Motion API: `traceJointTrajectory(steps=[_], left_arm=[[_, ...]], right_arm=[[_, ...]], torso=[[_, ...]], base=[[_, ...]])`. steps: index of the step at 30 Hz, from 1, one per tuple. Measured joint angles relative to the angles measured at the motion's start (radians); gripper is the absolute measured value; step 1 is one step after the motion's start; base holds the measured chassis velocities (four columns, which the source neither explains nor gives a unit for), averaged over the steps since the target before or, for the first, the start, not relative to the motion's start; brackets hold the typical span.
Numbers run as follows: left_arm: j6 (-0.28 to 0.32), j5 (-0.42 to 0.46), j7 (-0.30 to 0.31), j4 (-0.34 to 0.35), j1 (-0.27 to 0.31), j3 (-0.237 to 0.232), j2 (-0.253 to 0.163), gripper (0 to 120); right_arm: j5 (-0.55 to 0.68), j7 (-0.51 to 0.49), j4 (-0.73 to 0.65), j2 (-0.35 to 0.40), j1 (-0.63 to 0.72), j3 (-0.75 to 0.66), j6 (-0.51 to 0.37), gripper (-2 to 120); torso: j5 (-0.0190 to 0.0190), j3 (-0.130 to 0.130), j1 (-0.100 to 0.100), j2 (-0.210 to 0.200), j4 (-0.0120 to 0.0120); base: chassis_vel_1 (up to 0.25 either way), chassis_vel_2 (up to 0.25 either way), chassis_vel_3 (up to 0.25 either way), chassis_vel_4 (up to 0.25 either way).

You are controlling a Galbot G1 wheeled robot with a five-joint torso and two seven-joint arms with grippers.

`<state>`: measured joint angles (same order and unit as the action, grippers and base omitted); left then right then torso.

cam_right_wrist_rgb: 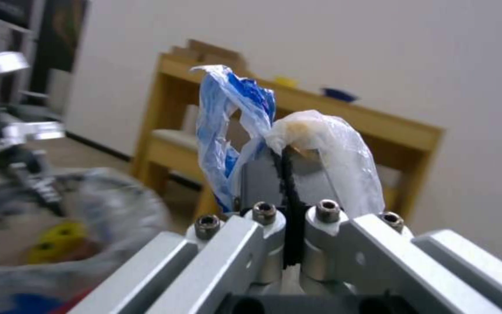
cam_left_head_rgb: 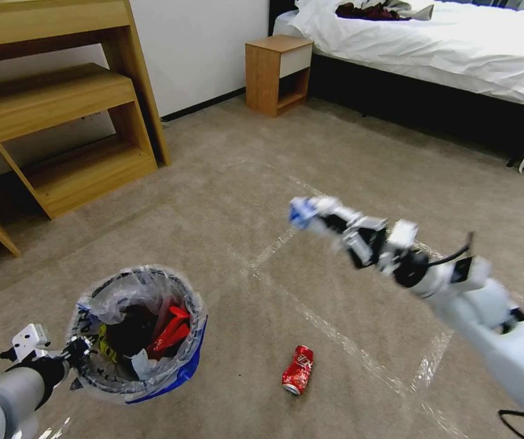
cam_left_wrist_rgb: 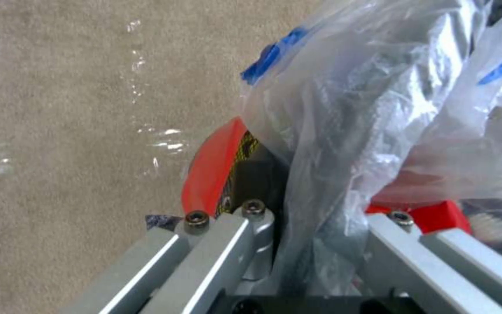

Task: Pick up the trash bin and place the garbage on the floor into it.

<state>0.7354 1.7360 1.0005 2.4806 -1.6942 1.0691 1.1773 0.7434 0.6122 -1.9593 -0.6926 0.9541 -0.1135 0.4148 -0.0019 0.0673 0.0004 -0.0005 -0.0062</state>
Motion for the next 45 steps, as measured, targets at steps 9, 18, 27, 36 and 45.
traceJointTrajectory(steps=[9, 18, 27, 36, 45], left_arm=[[0.000, -0.009, -0.002, -0.004, 0.003, -0.011, 0.007, 0], [0.000, -0.015, -0.003, -0.010, -0.003, -0.003, 0.006, 0], [0.000, -0.023, -0.004, -0.022, 0.009, -0.011, 0.009, 0], [0.000, -0.023, -0.004, -0.027, 0.010, -0.009, 0.007, 0], [0.000, -0.025, -0.004, -0.029, 0.010, -0.010, 0.004, 0]], right_arm=[[-0.027, 0.016, 0.044, -0.061, -0.180, 0.293, -0.016, 0], [-0.047, 0.030, 0.199, -0.185, -0.381, 0.518, 0.003, 0], [-0.035, 0.031, 0.258, -0.250, -0.506, 0.668, 0.006, 0], [-0.041, 0.029, 0.268, -0.289, -0.565, 0.758, 0.006, 0], [-0.048, 0.024, 0.268, -0.318, -0.631, 0.837, 0.000, 0]], torso=[[-0.0002, 0.000, 0.000, 0.000, 0.0000], [-0.0001, 0.000, 0.000, 0.000, 0.0001], [-0.0002, 0.000, 0.000, 0.000, -0.0001], [-0.0001, 0.000, 0.000, 0.000, -0.0001], [-0.0001, 0.000, 0.000, 0.000, -0.0001]], base=[[0.000, 0.000, 0.000, 0.000], [0.000, 0.000, 0.000, 0.000], [0.000, 0.000, 0.000, 0.000], [0.000, 0.000, 0.000, 0.000], [0.000, 0.000, 0.000, 0.000]])
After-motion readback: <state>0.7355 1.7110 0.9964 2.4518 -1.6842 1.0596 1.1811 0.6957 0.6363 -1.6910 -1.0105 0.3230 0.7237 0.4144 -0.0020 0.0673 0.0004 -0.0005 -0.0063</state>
